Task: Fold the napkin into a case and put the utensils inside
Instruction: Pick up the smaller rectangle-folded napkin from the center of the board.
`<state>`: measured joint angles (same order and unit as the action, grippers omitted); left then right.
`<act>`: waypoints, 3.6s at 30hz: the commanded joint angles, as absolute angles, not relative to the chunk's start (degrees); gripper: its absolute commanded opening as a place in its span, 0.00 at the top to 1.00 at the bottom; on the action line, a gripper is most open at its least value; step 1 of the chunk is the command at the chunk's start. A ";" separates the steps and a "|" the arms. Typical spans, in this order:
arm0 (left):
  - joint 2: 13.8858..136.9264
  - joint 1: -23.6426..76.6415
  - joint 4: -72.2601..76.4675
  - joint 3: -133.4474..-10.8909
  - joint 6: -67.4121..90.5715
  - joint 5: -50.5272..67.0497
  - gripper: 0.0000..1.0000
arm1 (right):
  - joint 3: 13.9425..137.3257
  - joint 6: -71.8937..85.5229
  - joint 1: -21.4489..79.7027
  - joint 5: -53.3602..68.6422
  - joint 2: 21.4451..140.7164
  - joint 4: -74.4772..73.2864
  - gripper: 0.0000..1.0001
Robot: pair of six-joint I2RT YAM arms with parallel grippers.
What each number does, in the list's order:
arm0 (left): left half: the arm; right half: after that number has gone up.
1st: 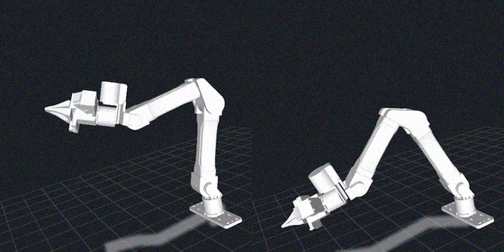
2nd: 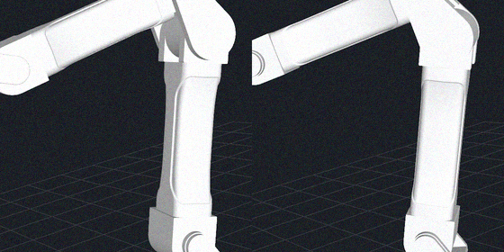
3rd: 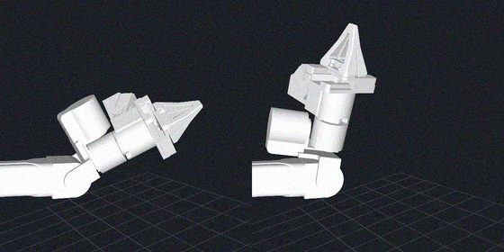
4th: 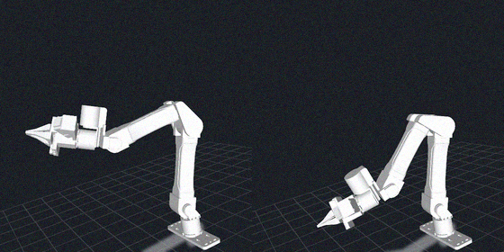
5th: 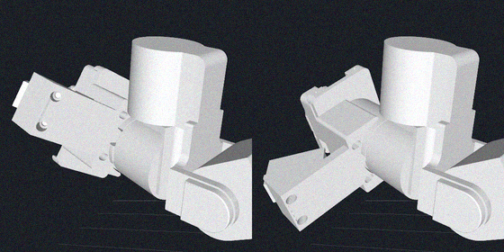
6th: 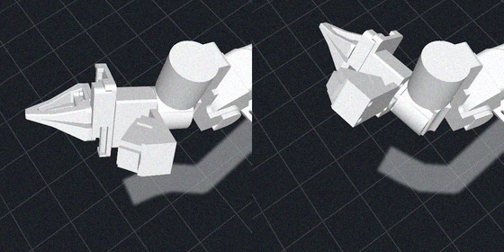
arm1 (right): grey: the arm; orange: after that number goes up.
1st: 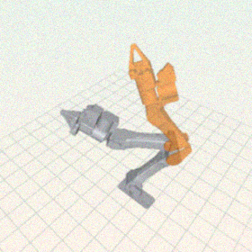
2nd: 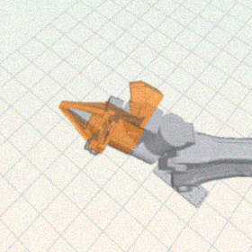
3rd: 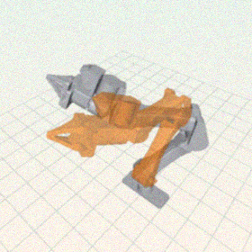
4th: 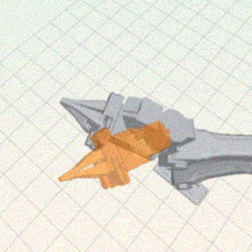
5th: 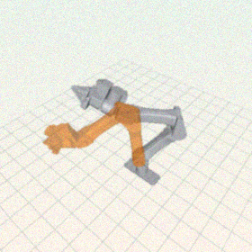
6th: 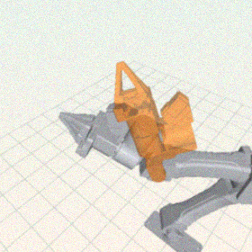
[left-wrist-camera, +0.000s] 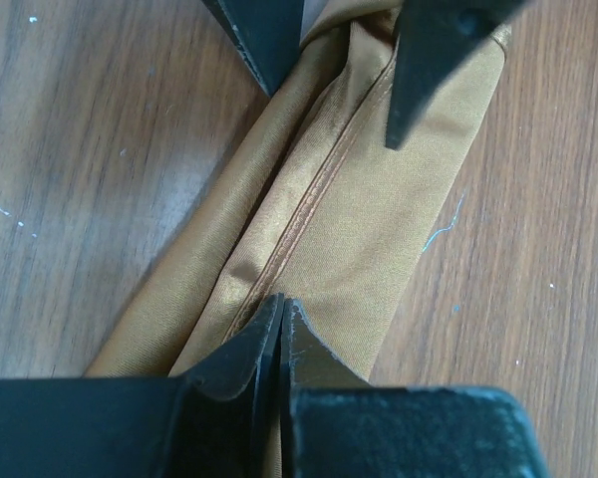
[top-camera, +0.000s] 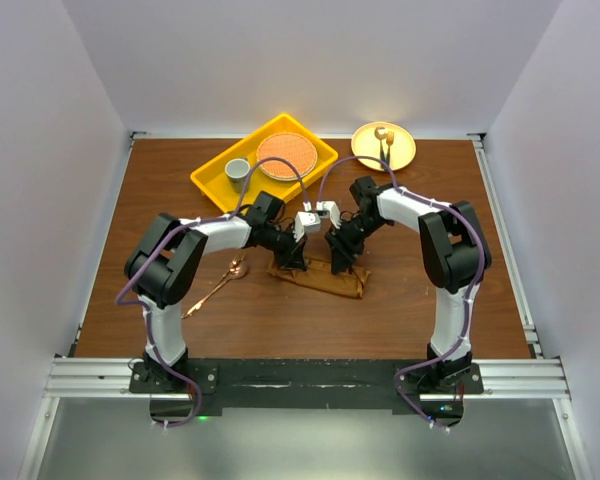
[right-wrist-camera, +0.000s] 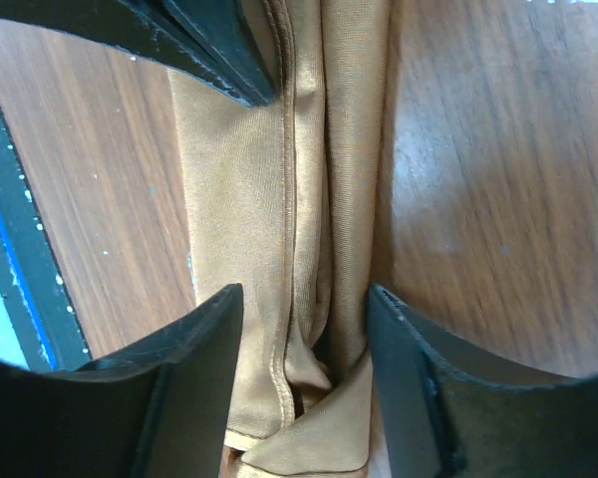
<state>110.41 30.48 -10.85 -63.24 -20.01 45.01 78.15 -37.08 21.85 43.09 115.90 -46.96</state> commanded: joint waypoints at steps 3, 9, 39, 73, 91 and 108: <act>109.08 29.97 -7.30 -62.58 -18.20 45.70 1.00 | 78.58 -38.06 22.15 42.72 117.95 -49.31 0.42; 106.61 29.88 -1.50 -57.67 -14.77 45.27 1.00 | 79.09 -37.44 20.75 44.73 121.54 -50.71 0.45; 109.69 29.62 11.34 -54.14 5.98 42.81 1.00 | 81.56 -35.77 18.28 41.05 124.98 -52.99 0.45; 110.74 29.36 12.83 -53.35 10.46 39.29 1.00 | 77.35 -31.56 22.06 31.30 125.86 -46.50 0.48; 111.44 29.27 12.92 -53.00 10.81 39.11 1.00 | 87.44 -26.37 16.35 32.26 123.13 -51.67 0.28; 111.09 29.35 13.80 -52.47 11.60 38.76 1.00 | 75.94 -22.33 23.81 29.71 121.20 -46.41 0.29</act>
<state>109.95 29.76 13.26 -53.60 11.51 41.28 80.77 -22.44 21.63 38.22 117.25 -51.37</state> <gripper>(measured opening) 0.015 0.719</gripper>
